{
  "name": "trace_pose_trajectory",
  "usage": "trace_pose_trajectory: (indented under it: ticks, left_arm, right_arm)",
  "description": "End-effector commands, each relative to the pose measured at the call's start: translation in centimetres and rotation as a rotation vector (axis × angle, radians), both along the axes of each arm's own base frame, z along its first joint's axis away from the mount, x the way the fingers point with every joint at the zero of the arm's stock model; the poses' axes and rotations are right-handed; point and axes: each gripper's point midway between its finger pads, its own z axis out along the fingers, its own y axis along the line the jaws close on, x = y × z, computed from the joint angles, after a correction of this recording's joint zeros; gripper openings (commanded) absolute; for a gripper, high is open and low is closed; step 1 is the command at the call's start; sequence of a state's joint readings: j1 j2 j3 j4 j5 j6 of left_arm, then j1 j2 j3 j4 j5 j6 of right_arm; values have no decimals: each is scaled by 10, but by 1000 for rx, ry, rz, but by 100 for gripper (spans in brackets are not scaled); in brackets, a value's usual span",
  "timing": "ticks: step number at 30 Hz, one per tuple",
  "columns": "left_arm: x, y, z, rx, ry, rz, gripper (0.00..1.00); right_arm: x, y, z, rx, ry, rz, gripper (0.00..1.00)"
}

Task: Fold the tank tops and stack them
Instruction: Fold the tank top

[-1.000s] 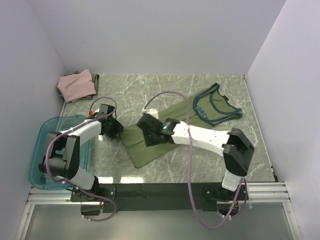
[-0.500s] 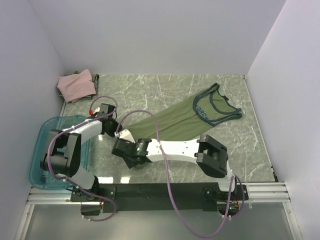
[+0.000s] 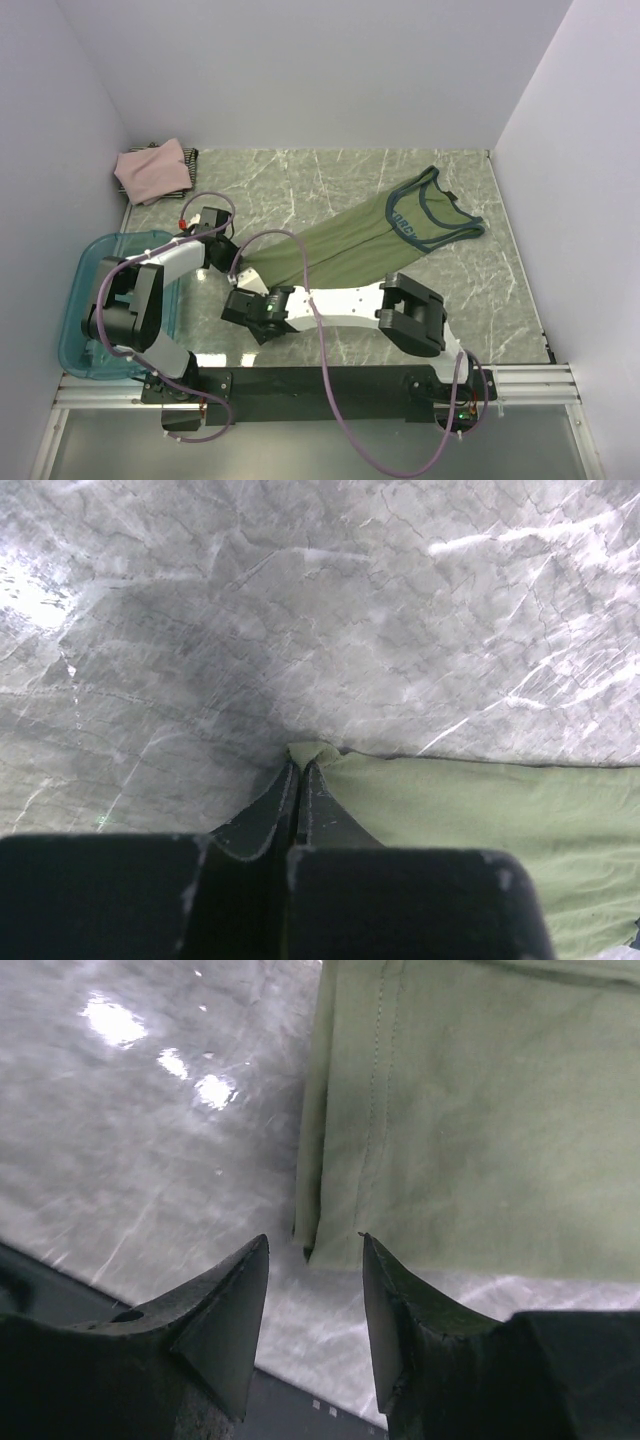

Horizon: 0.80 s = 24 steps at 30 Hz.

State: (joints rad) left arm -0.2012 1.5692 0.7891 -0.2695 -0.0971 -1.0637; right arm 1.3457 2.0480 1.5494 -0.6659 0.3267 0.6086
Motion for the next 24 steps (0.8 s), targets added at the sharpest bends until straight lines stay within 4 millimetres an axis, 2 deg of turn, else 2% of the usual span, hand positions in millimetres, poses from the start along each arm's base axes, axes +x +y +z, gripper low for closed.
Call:
trace_pose_trajectory:
  ticks: [1, 8, 13, 15, 20, 24]
  left_arm:
    - [-25, 9, -28, 43, 111, -1, 1]
    - [-25, 9, -29, 46, 118, 0, 1]
    - [-24, 9, -29, 48, 121, 0, 1]
    - [-24, 9, -29, 46, 120, 0, 1]
    - [-28, 13, -24, 60, 125, 18, 1]
    - [-39, 24, -20, 103, 153, 64, 1]
  right_arm:
    - [3, 4, -7, 9, -36, -11, 50]
    - [3, 2, -22, -37, -30, -24, 47]
    - [2, -4, -27, -60, -24, -29, 38]
    - [2, -5, -27, -60, -19, -30, 29]
    - [-4, 3, -14, -15, 3, -2, 15]
    - [-8, 17, 6, 54, 26, 32, 7]
